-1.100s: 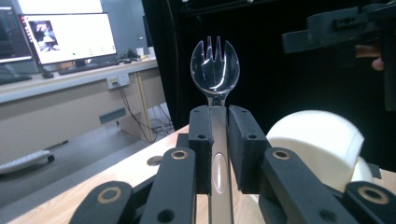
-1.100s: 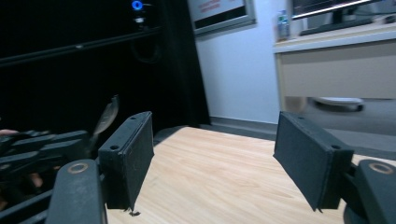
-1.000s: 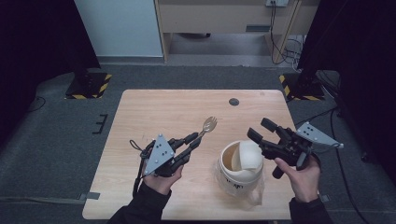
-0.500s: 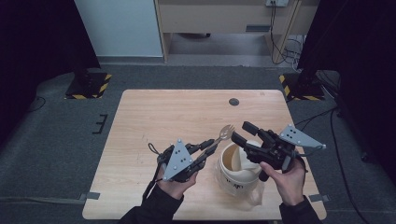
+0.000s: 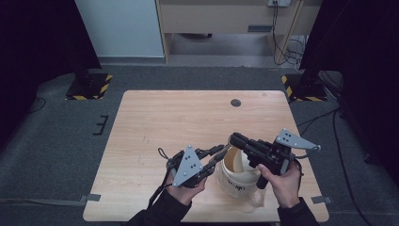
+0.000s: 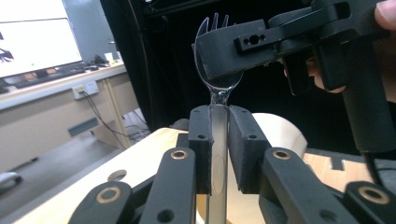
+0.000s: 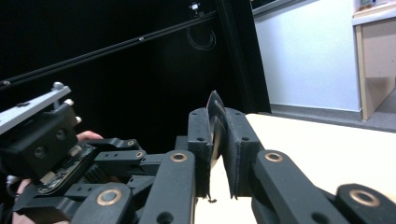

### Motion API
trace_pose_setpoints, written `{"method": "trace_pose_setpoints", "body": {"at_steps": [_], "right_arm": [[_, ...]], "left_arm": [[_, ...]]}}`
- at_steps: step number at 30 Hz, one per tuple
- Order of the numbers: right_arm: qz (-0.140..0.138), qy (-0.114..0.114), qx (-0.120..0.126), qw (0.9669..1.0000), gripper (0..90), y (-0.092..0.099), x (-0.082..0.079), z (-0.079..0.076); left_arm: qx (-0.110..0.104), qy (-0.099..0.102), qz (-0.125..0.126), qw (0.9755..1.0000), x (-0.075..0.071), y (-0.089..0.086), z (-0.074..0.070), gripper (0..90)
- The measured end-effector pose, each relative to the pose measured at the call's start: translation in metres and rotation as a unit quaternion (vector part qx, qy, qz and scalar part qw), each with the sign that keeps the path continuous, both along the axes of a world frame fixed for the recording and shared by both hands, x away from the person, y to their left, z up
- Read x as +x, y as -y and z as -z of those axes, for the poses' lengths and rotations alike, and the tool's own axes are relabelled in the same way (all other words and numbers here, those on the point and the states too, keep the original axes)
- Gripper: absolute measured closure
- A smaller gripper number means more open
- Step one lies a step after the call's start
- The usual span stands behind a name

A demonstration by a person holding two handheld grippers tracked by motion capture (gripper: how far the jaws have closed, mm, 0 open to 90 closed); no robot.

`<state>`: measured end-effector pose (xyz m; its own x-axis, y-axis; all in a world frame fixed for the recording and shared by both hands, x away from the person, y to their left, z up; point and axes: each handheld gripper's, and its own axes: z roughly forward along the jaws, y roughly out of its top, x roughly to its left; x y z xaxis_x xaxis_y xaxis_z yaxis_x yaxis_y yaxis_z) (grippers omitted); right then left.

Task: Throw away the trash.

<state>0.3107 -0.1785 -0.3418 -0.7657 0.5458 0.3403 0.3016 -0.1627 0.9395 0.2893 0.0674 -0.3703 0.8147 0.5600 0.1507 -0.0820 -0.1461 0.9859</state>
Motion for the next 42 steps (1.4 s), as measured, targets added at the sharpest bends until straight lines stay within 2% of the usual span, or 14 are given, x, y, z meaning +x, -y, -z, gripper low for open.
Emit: {"method": "trace_pose_setpoints", "body": {"at_steps": [2, 5, 9, 12, 15, 17, 19, 21, 23, 26, 31, 37, 40, 42], "right_arm": [[-0.006, -0.002, 0.002, 1.0000, 83.0, -0.001, -0.001, 0.000], [-0.002, 0.005, -0.006, 1.0000, 83.1, 0.000, -0.002, -0.002], [0.011, 0.016, -0.016, 0.9997, 83.1, 0.003, -0.003, -0.005], [0.025, 0.023, -0.031, 0.9990, 83.1, 0.006, -0.004, -0.007], [0.040, 0.027, -0.051, 0.9975, 83.1, 0.008, -0.003, -0.007], [0.049, 0.028, -0.065, 0.9962, 83.1, 0.009, -0.002, -0.005], [0.059, 0.030, -0.080, 0.9947, 83.1, 0.009, -0.001, -0.004], [0.066, 0.033, -0.099, 0.9924, 83.1, 0.009, -0.001, -0.003], [0.073, 0.039, -0.121, 0.9893, 83.0, 0.007, -0.002, -0.003], [0.077, 0.042, -0.144, 0.9857, 82.9, 0.006, -0.001, 0.000], [0.078, 0.030, -0.162, 0.9833, 79.6, 0.003, 0.002, 0.007], [0.077, 0.028, -0.148, 0.9855, 72.6, 0.003, 0.003, 0.006], [0.092, 0.033, -0.143, 0.9849, 69.9, 0.010, 0.003, 0.003], [0.109, 0.033, -0.142, 0.9833, 67.3, 0.018, 0.005, 0.002]], "left_arm": [[-0.004, -0.011, 0.003, 0.9999, 0.000, -0.003, 0.001, 78.9], [0.000, -0.017, -0.003, 0.9998, -0.002, -0.014, 0.001, 74.6], [0.003, -0.040, -0.033, 0.9987, -0.002, -0.046, 0.008, 68.1], [0.015, -0.061, -0.064, 0.9960, 0.000, -0.072, 0.019, 62.1], [0.026, -0.081, -0.096, 0.9917, 0.004, -0.096, 0.033, 54.2], [0.035, -0.100, -0.123, 0.9867, 0.008, -0.112, 0.047, 50.2], [0.053, -0.123, -0.145, 0.9803, 0.015, -0.125, 0.060, 46.3], [0.049, -0.151, -0.162, 0.9740, 0.021, -0.134, 0.071, 42.7], [0.046, -0.182, -0.177, 0.9661, 0.028, -0.143, 0.082, 40.6], [0.055, -0.199, -0.192, 0.9593, 0.035, -0.152, 0.092, 38.3], [0.068, -0.199, -0.202, 0.9566, 0.041, -0.158, 0.095, 35.5], [0.068, -0.206, -0.222, 0.9505, 0.047, -0.170, 0.099, 34.3], [0.065, -0.206, -0.231, 0.9486, 0.048, -0.175, 0.099, 33.8], [0.065, -0.207, -0.234, 0.9477, 0.050, -0.178, 0.099, 33.3]]}}
